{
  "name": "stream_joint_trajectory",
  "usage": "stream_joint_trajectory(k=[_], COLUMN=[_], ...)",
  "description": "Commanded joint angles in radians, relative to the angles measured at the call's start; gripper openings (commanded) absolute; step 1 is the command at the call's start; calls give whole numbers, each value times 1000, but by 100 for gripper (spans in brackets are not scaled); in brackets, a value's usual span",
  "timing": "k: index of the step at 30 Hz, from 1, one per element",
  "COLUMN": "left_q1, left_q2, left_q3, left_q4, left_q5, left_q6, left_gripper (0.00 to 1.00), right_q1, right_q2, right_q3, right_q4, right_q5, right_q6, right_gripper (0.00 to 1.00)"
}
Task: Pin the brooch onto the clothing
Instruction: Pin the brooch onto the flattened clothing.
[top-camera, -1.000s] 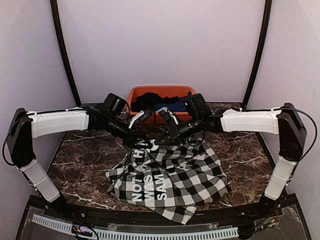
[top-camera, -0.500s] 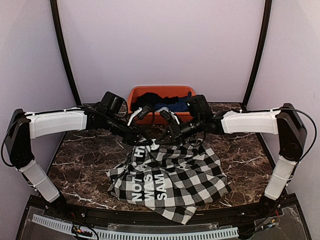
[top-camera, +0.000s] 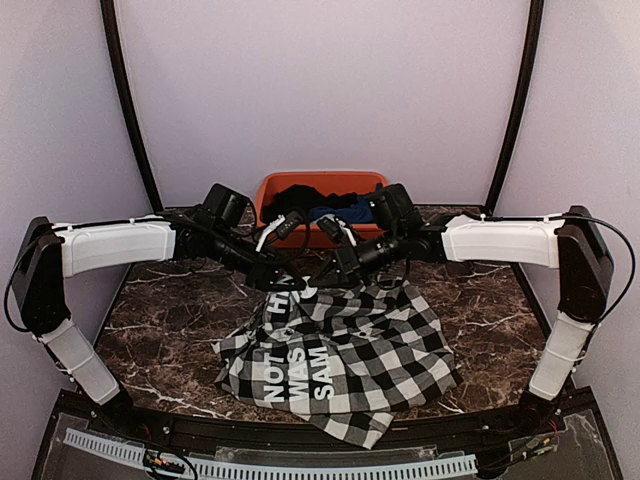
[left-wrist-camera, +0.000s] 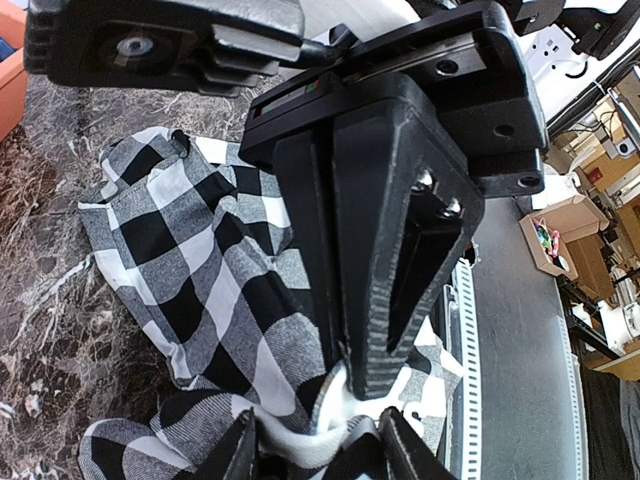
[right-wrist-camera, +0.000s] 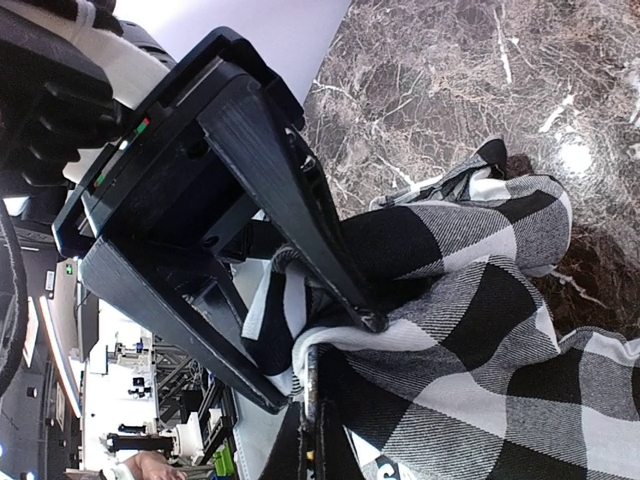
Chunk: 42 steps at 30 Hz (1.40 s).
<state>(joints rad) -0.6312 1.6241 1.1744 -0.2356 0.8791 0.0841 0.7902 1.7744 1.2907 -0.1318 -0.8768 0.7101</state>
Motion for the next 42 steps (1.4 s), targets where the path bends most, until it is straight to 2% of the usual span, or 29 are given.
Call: stream_joint_trajectory(k=[1,13,42], left_q1=[-1,-10,-22], left_q2=[8,25,45], left_q3=[10,19,46], left_q4=[-26,-49,-111], left_q5=[1,-28,-120], left_q6=[8,18,43], left_gripper=[40,40,39], right_q1=[11,32,60], right_q2=[-11,-4,-4], right_q3=[44,78,107], right_q4=[4,-64,-95], right_q5=[11,74,104], right_q6=[-24,-59,-81], right_gripper=[0,0,0])
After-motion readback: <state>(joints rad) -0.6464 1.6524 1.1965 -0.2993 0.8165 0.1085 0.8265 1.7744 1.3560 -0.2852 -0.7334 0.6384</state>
